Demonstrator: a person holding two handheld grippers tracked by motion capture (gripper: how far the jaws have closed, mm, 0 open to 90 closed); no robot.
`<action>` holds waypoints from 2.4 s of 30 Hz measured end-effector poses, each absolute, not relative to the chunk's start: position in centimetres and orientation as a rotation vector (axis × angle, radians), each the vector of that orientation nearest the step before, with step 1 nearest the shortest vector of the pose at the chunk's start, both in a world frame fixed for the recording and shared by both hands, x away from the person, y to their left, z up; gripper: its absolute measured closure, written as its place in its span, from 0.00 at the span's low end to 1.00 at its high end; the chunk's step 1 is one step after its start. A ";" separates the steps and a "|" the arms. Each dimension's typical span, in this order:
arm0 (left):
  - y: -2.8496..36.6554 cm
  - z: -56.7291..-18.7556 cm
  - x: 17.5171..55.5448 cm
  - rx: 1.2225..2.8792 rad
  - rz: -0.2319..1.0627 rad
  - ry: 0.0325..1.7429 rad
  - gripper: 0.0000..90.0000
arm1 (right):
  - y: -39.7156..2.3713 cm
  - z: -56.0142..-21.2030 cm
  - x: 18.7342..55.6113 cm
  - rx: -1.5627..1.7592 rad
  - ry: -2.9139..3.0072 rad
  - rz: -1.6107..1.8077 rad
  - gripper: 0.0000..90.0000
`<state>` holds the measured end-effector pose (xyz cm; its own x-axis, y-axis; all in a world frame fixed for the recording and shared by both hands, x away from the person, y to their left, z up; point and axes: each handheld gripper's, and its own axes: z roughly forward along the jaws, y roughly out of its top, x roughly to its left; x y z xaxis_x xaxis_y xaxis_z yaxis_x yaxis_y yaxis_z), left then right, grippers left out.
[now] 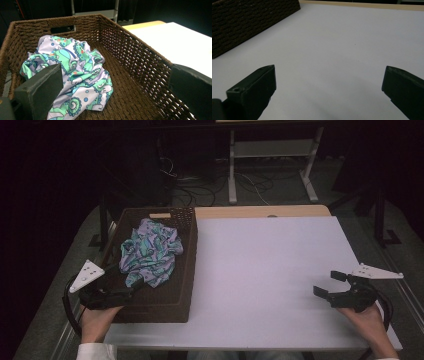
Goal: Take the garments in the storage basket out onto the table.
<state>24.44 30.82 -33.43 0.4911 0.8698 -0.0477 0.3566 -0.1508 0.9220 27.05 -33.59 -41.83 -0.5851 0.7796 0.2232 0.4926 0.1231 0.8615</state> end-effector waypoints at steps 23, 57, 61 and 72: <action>31.0 -32.3 26.5 1.796 0.601 1.049 0.00 | -33.3 -41.8 27.0 1.239 2.139 1.438 0.00; 30.9 -31.2 31.9 1.888 0.503 1.070 0.00 | -33.0 -42.0 27.1 1.220 2.174 1.415 0.00; 30.9 -31.4 32.5 1.903 0.489 1.080 0.00 | -33.2 -42.2 27.1 1.224 2.180 1.411 0.00; 30.4 -32.1 34.7 1.967 0.454 1.103 0.00 | -33.1 -42.3 27.2 1.220 2.188 1.406 0.00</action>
